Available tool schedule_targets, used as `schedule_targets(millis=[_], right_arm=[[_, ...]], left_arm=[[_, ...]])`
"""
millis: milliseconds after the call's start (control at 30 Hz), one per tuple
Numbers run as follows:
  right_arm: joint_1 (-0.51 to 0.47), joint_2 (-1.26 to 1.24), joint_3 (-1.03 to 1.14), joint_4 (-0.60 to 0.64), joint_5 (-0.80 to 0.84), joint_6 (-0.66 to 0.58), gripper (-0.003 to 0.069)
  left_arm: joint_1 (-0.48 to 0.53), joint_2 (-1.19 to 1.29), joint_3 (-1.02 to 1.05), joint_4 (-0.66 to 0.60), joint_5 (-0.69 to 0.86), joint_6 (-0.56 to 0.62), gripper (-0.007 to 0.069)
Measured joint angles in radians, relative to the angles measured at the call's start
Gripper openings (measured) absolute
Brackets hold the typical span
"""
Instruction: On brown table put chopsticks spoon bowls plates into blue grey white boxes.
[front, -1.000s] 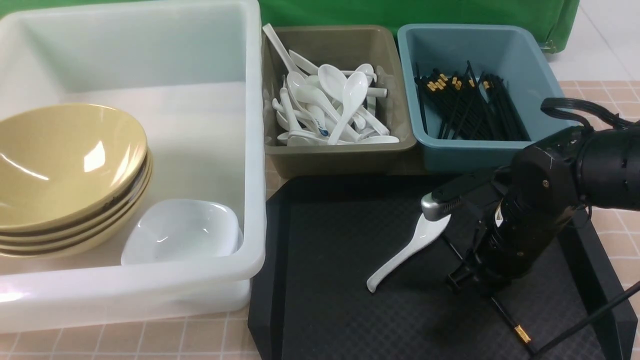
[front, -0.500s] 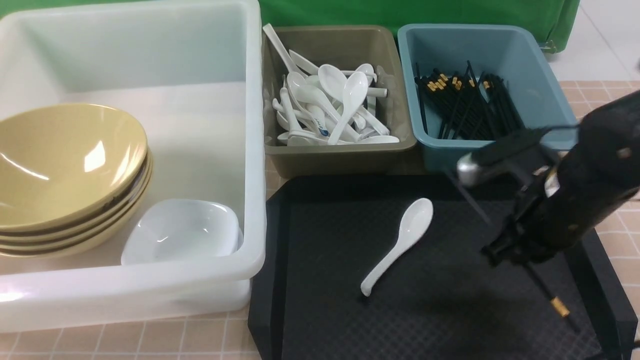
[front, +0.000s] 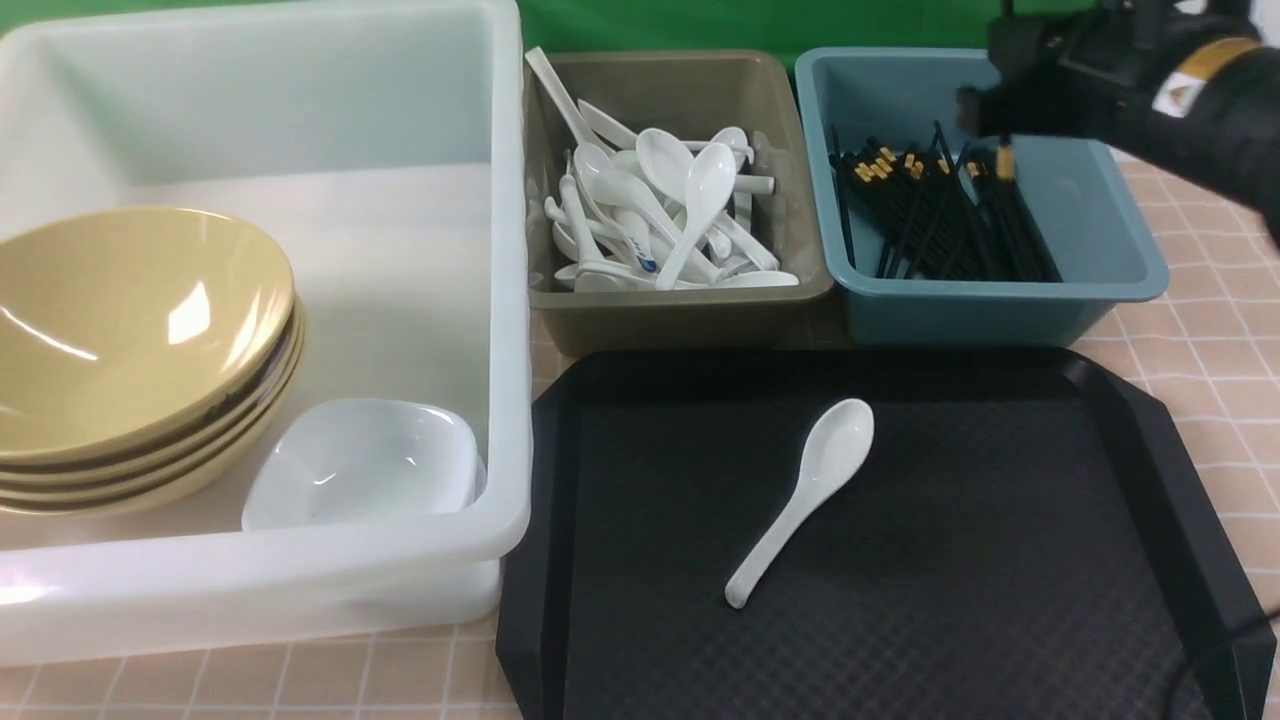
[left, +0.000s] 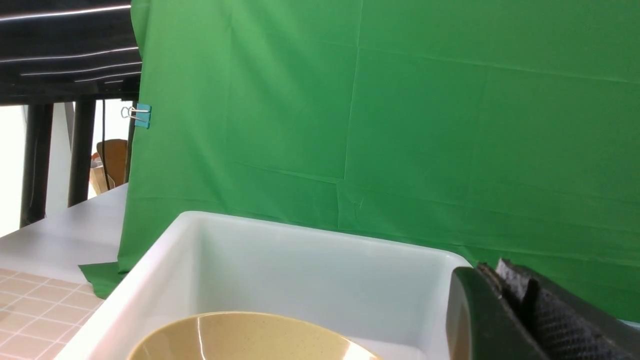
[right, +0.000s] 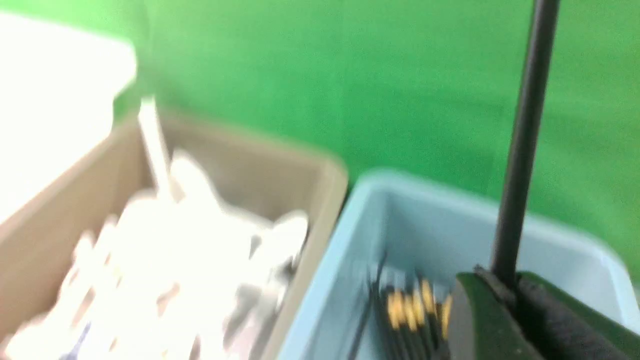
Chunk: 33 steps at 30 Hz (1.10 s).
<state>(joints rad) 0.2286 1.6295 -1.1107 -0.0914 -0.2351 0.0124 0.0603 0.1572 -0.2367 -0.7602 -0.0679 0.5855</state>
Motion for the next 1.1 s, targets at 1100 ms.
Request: schedule_targets(millis=[1100], right_arm=[[0.182, 0.138, 0.077, 0.374, 0.493, 0.093, 0.0341]], left_arm=[[0.0, 0.0, 0.043, -0.038, -0.087, -0.009, 0.0005]])
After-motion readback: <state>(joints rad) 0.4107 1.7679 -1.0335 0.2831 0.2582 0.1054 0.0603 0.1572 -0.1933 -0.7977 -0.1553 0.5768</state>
